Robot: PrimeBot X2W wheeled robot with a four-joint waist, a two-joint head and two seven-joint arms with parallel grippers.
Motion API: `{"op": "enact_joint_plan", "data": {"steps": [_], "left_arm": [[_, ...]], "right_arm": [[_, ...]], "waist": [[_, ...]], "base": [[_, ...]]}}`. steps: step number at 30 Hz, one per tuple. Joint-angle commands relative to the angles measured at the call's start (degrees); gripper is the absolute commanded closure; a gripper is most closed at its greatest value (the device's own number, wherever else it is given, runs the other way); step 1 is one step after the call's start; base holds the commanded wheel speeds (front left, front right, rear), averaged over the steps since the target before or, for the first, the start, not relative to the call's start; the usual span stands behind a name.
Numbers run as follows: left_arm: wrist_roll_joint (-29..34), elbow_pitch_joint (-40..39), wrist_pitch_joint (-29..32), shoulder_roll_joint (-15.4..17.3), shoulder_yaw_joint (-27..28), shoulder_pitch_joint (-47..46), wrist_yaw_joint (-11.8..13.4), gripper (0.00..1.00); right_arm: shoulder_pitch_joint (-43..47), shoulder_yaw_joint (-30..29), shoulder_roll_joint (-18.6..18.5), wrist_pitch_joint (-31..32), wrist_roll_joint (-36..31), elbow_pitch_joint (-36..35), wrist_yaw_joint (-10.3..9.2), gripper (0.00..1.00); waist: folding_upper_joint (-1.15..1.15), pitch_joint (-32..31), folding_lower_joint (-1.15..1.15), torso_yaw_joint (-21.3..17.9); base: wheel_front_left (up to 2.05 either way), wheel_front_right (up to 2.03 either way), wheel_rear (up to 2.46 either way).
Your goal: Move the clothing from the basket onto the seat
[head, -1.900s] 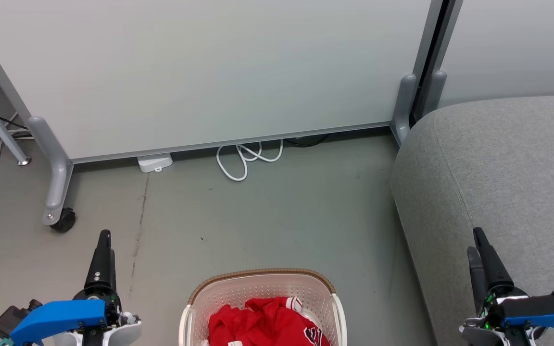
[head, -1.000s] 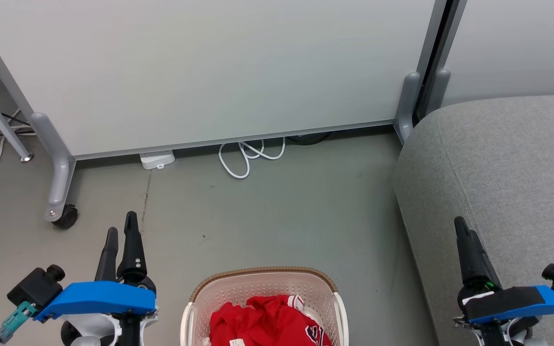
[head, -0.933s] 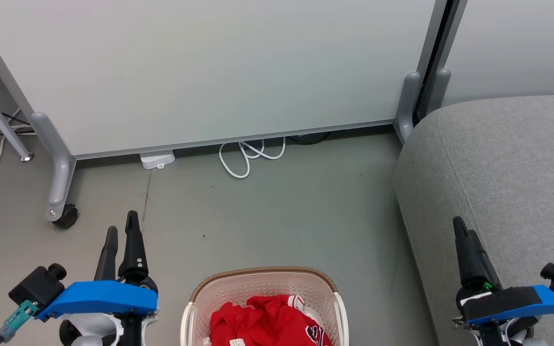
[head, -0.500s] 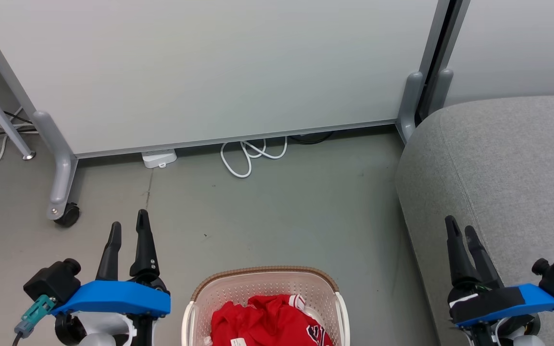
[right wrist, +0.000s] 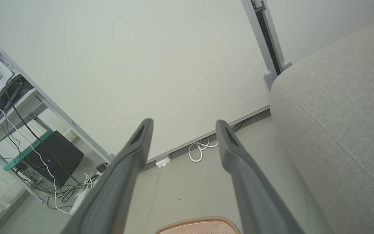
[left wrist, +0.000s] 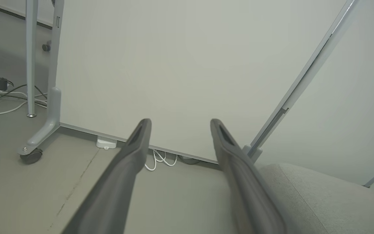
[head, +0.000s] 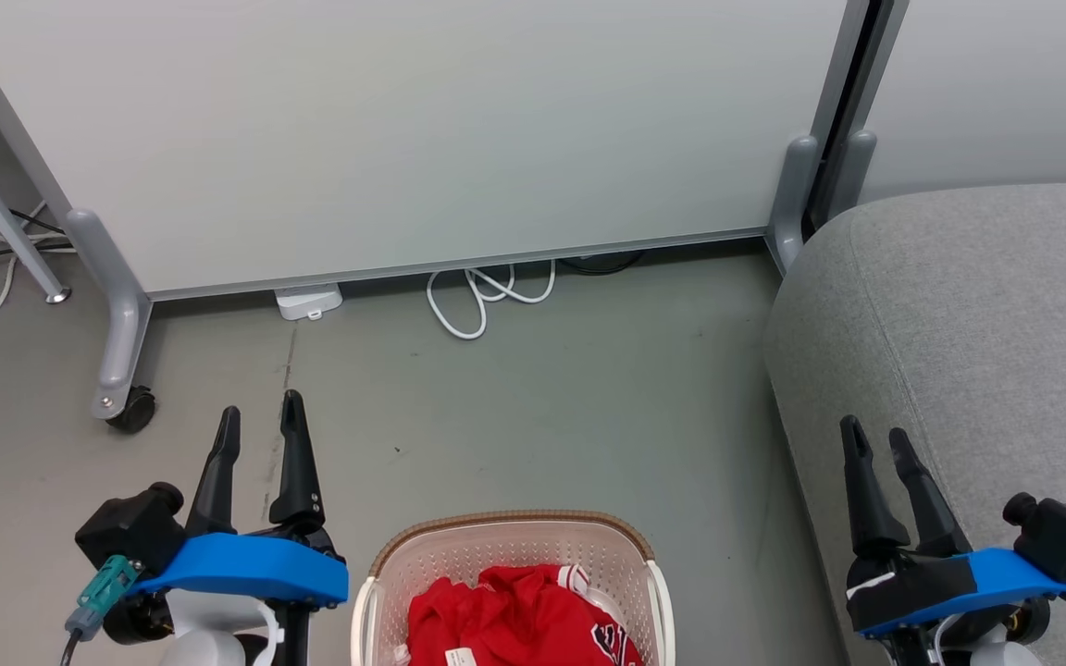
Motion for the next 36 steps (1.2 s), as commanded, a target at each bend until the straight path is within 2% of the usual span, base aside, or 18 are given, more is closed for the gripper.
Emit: {"op": "enact_joint_plan", "data": {"steps": [1,18,36], "left_arm": [[2.07,-0.56,-0.69,0.37,-0.35,-1.2,0.34,0.0],[12.17,0.1,-3.16,0.82,-2.68,-1.65,1.25,0.0],[18.75,1.59,-5.11,0.4,-3.26,-1.85,0.23,0.0]], "right_arm": [[-1.2,0.17,-0.37,-0.64,-1.95,-0.32,0.1,0.0],[-1.45,1.29,-0.41,-3.15,-11.56,0.18,0.12,0.0],[-1.4,2.29,-0.43,-5.07,-19.12,0.07,0.15,0.0]], "waist": [[0.0,0.06,0.0,0.04],[0.0,0.09,0.0,0.4],[0.0,0.29,0.0,0.9]], "base": [[0.0,0.0,0.0],[0.0,0.0,0.0],[0.0,0.0,0.0]]}}
